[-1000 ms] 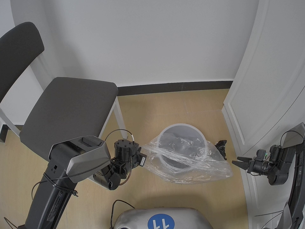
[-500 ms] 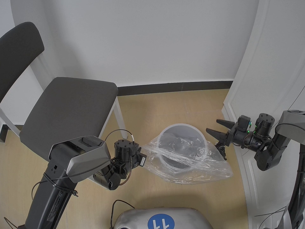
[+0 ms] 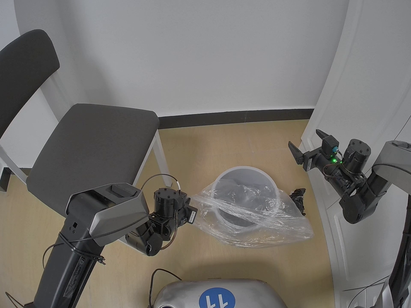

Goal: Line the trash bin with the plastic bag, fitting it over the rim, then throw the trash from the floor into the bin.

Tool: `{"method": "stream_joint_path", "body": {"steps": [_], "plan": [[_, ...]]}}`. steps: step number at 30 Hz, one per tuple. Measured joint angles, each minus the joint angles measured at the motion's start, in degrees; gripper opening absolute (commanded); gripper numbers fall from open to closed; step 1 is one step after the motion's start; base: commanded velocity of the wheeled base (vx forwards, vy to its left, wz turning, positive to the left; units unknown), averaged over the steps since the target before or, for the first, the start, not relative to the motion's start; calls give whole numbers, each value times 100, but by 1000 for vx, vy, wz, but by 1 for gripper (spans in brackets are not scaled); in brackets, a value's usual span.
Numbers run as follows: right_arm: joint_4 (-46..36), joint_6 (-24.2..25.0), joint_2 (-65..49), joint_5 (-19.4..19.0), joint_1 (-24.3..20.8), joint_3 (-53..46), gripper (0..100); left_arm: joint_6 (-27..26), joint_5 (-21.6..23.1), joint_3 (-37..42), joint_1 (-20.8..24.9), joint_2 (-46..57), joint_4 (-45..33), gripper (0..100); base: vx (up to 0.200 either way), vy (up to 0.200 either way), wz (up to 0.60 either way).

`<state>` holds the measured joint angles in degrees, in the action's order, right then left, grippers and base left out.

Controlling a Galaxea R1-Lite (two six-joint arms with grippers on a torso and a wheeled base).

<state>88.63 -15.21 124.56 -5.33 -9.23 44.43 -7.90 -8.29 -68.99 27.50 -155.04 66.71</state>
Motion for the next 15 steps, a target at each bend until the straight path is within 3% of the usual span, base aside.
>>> {"method": "stream_joint_path", "body": {"steps": [4, 9, 15], "plan": [[-184, -405, -20, 391, -428, -130, 100, 0, 0, 6, -2, -1, 21, 100, 0, 0, 0], [-519, -642, 11, 251, -1287, -561, 100, 2, -2, 11, 0, -6, 32, 100, 0, 0, 0], [-677, -991, 247, 180, -1858, -1276, 100, 7, 2, 9, 4, -9, -6, 100, 0, 0, 0]]}}
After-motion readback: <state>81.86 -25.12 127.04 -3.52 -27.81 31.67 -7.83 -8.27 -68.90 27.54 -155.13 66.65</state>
